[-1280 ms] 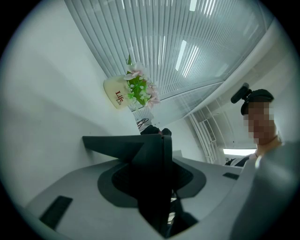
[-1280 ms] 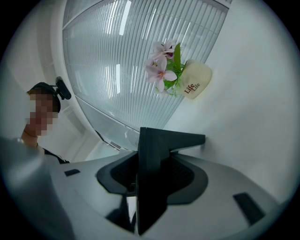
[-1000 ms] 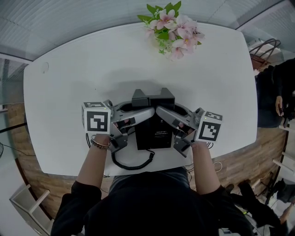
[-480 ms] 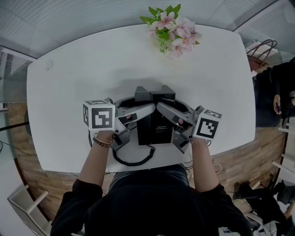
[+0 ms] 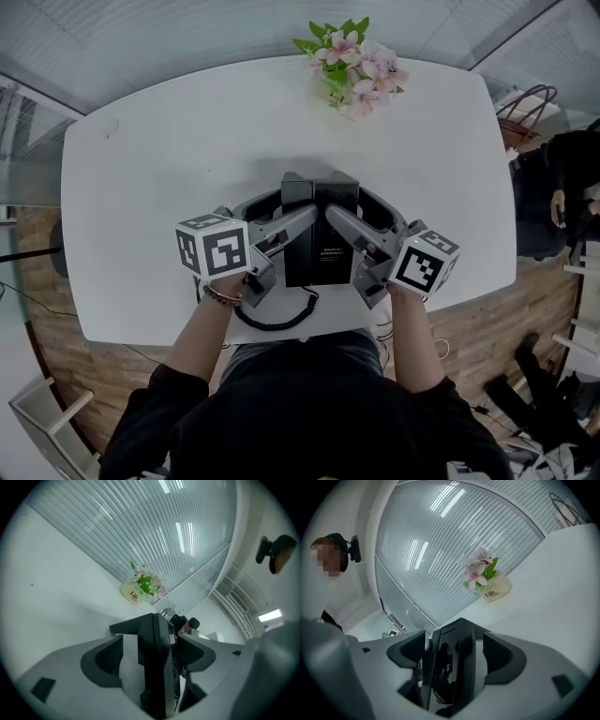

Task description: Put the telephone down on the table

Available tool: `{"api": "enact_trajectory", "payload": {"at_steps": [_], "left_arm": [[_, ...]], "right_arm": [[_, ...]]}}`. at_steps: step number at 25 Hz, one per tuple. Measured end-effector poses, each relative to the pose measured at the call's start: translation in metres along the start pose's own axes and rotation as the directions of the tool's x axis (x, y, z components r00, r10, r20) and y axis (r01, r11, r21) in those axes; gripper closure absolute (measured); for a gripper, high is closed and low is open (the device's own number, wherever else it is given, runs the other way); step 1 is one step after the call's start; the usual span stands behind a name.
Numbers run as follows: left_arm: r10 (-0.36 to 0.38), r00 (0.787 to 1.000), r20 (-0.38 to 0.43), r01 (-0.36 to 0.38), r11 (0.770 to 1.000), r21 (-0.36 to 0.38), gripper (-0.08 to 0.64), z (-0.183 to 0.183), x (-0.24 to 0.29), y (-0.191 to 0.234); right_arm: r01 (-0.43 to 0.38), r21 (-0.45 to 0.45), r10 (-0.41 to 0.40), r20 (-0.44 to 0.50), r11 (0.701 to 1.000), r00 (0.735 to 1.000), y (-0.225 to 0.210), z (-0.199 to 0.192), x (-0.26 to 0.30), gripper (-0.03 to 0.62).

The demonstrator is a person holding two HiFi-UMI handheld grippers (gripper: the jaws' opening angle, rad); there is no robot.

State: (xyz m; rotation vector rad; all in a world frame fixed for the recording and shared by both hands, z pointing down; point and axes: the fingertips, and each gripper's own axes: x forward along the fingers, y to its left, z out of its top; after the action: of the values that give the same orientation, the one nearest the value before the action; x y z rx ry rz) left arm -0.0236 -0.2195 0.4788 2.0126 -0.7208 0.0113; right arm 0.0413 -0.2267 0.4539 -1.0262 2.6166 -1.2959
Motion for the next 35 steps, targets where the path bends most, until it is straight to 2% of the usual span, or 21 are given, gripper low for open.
{"api": "enact_trajectory", "payload": {"at_steps": [5,8,12,17,24,28,35], "left_arm": [[0.044,0.998,0.04,-0.047,0.995,0.092,0.199,0.006,-0.01,-0.008],[0.051,0.998,0.045,-0.058,0.982,0.177,0.199,0.007,-0.017,-0.019],[0.056,0.997,0.044,-0.067,0.95,0.307,0.199,0.007,-0.026,-0.038],[0.04,0.997,0.072,-0.068,0.903,0.425,0.199,0.015,-0.038,-0.065],[0.002,0.989,0.15,-0.077,0.864,0.498,0.201,0.04,-0.059,-0.094],[-0.01,0.982,0.191,-0.099,0.829,0.55,0.201,0.05,-0.073,-0.111],[-0.035,0.969,0.245,-0.127,0.778,0.615,0.201,0.064,-0.092,-0.136]], "right_arm": [[0.051,-0.047,-0.048,0.079,0.998,0.996,0.005,0.013,-0.011,0.217],[0.084,-0.101,-0.071,0.121,0.991,0.99,0.014,0.021,-0.02,0.216],[0.127,-0.192,-0.092,0.184,0.973,0.979,0.033,0.034,-0.033,0.217],[0.161,-0.277,-0.091,0.25,0.947,0.964,0.057,0.048,-0.046,0.218],[0.174,-0.382,-0.047,0.319,0.908,0.947,0.099,0.057,-0.059,0.218],[0.195,-0.447,-0.025,0.357,0.873,0.934,0.121,0.065,-0.065,0.218],[0.204,-0.508,0.016,0.394,0.837,0.919,0.146,0.073,-0.072,0.221]]}}
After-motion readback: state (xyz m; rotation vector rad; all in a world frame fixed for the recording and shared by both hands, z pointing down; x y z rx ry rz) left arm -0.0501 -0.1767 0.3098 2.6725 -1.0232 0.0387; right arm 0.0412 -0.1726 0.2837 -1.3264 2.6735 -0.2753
